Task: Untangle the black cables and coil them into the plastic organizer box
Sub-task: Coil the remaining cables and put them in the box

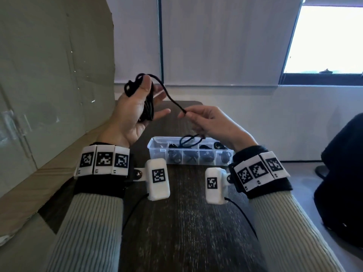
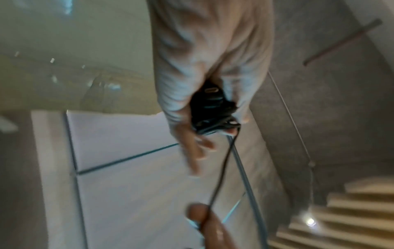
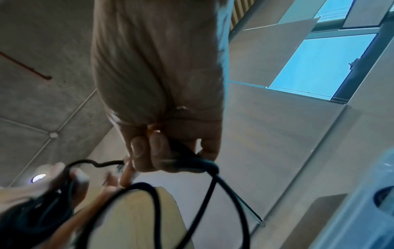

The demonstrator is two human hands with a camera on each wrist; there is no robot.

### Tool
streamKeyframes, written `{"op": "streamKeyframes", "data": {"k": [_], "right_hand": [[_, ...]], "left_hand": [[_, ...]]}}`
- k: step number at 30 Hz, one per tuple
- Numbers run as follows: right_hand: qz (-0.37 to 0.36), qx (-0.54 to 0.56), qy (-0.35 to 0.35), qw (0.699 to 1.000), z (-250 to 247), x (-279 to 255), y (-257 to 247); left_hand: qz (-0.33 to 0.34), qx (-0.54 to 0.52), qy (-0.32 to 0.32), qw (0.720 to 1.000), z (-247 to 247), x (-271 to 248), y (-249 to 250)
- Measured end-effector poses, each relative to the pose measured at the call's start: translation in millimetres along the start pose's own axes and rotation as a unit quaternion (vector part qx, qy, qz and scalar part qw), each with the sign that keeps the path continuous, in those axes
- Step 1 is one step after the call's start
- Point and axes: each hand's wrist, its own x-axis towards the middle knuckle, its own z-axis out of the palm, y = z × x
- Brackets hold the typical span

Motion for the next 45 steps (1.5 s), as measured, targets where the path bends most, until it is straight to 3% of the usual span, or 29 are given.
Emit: {"op": "streamKeyframes", "data": {"k": [3, 6, 10, 13, 16, 19, 20, 21, 23, 26, 28, 30, 32, 37, 41, 45], "right_hand": [[0.01, -0.02, -0.016, 1.0, 15, 2, -2], [0.03, -0.04, -0.077, 0.996, 25, -1, -8], [0.046, -0.055, -0.134, 0.988, 14, -9, -13], [0.035, -0.122, -0.102, 0.987, -4, -14, -15], [0.018, -0.112, -0.063, 0.992, -14, -18, -20], [-0.026, -0.121, -0.05, 0.991, -12, -18, -30], [-0.04, -0.116, -0.048, 0.991, -11, -19, -34], [-0.053, -0.11, -0.043, 0.992, -11, -19, -37], [-0.079, -0.108, -0.014, 0.991, -13, -18, -38], [-0.1, -0.127, 0.058, 0.985, -18, -13, -30], [-0.103, -0.118, 0.081, 0.984, -19, -10, -25], [-0.11, -0.087, 0.087, 0.986, -17, -9, -26], [-0.119, -0.043, 0.075, 0.989, -18, -10, -26], [-0.09, 0.0, 0.015, 0.996, -27, -15, -17], [-0.057, 0.086, 0.014, 0.995, -31, -18, -11], [-0.023, 0.086, 0.027, 0.996, -28, -14, -6]], "left_hand": [[0.002, -0.047, -0.009, 0.999, 5, 0, -1], [0.014, -0.13, -0.011, 0.991, 9, -1, 2], [0.021, -0.162, 0.066, 0.984, 0, 3, 3], [0.06, -0.05, 0.153, 0.985, -14, 8, 2], [0.139, 0.16, 0.201, 0.956, -22, 13, -9], [0.184, 0.456, 0.14, 0.859, -19, 15, -23], [0.16, 0.514, 0.083, 0.839, -15, 12, -27], [0.133, 0.533, 0.018, 0.836, -10, 9, -31], [0.084, 0.5, -0.07, 0.859, -3, 3, -36], [-0.006, 0.353, -0.11, 0.929, 6, -5, -30], [-0.028, 0.362, -0.165, 0.917, 11, -9, -21], [0.001, 0.426, -0.207, 0.881, 13, -12, -16], [0.004, 0.42, -0.207, 0.884, 10, -13, -13], [-0.032, 0.25, -0.211, 0.944, 1, -16, -11], [-0.049, 0.133, -0.151, 0.978, -2, -13, -2], [-0.03, 0.119, -0.087, 0.989, -3, -10, -2]]}}
